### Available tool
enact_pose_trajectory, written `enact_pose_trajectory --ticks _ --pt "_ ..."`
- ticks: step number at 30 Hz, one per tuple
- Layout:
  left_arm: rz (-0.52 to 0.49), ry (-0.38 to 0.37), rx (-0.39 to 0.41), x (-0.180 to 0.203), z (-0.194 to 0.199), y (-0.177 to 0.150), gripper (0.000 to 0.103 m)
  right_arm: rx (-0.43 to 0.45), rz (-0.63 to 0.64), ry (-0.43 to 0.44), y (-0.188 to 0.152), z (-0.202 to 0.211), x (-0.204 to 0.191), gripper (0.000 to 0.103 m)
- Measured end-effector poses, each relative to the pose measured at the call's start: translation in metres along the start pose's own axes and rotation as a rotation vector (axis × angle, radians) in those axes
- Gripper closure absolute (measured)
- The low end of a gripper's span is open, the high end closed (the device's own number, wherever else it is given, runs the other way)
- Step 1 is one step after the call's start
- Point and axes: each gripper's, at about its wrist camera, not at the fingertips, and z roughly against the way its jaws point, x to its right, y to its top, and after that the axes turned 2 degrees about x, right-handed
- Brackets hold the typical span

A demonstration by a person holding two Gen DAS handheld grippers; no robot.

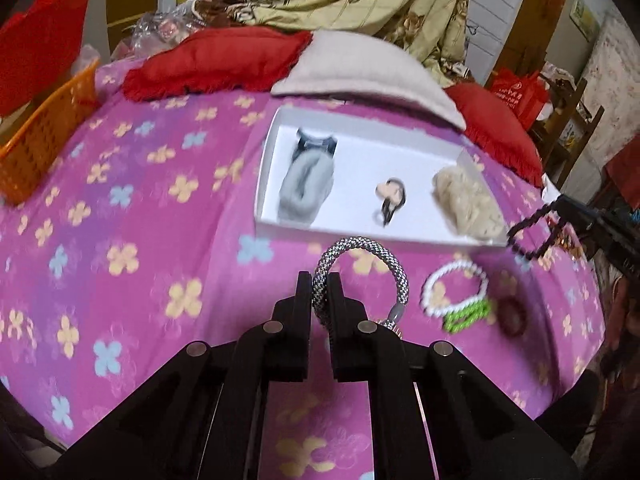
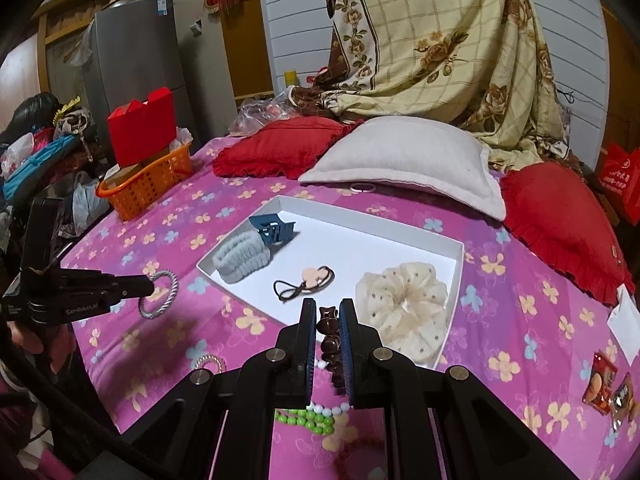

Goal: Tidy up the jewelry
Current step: 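Carry the silver bangle and brown bead bracelet over the white box with both tools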

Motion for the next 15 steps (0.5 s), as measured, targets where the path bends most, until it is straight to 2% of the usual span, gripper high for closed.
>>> enact_pose_trajectory --ticks 15 --pt "-0.059 0.046 -0.014 0.033 -0.061 0.06 0.097 -0.041 0.015 -0.001 0.04 -0.062 0.005 0.092"
